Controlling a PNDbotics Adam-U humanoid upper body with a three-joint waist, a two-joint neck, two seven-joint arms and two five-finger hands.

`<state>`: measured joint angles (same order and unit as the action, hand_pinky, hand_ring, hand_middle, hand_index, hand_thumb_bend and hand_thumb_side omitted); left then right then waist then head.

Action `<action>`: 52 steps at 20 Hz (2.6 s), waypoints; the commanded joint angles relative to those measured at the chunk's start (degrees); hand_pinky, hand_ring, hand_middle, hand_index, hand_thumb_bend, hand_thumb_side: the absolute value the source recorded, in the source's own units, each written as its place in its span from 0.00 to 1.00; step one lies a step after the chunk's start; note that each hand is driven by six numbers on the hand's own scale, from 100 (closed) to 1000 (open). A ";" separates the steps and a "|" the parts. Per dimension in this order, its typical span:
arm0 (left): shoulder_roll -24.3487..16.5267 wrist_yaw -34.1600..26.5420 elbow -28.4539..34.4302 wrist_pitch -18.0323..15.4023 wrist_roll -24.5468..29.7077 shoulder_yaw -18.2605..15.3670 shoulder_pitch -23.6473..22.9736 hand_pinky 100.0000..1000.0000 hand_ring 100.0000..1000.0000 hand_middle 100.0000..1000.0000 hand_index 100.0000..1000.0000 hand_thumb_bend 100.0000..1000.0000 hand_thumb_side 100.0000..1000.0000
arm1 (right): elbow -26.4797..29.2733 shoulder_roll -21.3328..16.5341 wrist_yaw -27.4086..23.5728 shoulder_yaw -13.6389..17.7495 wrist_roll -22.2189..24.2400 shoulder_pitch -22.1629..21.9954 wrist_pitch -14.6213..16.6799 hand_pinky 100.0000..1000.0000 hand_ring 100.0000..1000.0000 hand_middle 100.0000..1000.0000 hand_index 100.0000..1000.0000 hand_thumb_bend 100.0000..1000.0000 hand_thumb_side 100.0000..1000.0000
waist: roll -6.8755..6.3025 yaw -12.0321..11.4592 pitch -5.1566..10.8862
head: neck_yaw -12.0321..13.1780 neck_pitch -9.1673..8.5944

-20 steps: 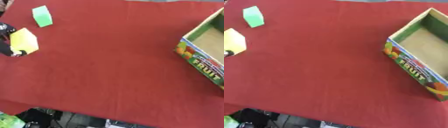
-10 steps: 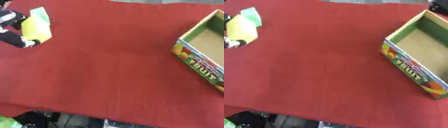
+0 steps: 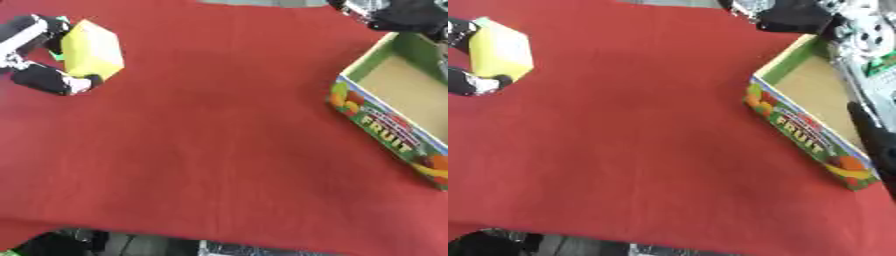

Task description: Pick up the objects with one hand, pass them to the other hand, and then place them into the box on the other side of the table.

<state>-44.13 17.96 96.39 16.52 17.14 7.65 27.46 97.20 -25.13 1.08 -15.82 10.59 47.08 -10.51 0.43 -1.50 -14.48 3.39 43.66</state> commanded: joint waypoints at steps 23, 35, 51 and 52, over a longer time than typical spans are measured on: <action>7.90 5.29 -1.58 -4.22 -1.82 4.12 4.39 0.71 0.57 0.46 0.47 0.14 0.05 | -3.67 5.74 9.02 -5.86 9.40 6.74 2.22 0.83 0.82 0.78 0.82 0.42 0.21 | 0.09 0.12 1.94 | -3.95 -1.67; 11.45 8.21 -2.82 -8.09 -1.70 4.72 5.85 0.71 0.56 0.45 0.47 0.13 0.05 | -2.29 7.49 8.71 -7.90 12.69 7.69 3.89 0.82 0.82 0.78 0.81 0.46 0.15 | 0.21 0.19 1.99 | -4.17 -0.06; 15.76 8.89 -2.62 -9.87 -1.48 5.03 8.02 0.70 0.56 0.44 0.47 0.12 0.06 | -1.47 9.13 8.72 -9.31 15.72 8.61 3.57 0.82 0.82 0.78 0.80 0.45 0.15 | 0.27 -0.13 1.69 | -5.05 -0.50; 15.97 9.08 -2.70 -9.91 -1.56 5.07 8.09 0.70 0.56 0.44 0.47 0.12 0.06 | -0.85 8.66 8.46 -9.35 15.68 8.45 3.42 0.82 0.82 0.78 0.80 0.45 0.15 | 0.31 -0.15 1.67 | -5.12 -0.54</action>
<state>-27.67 26.78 92.91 6.79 15.77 12.91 34.35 94.67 -15.46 10.01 -25.46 26.23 54.45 -7.05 0.84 -1.57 -14.18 -1.53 43.24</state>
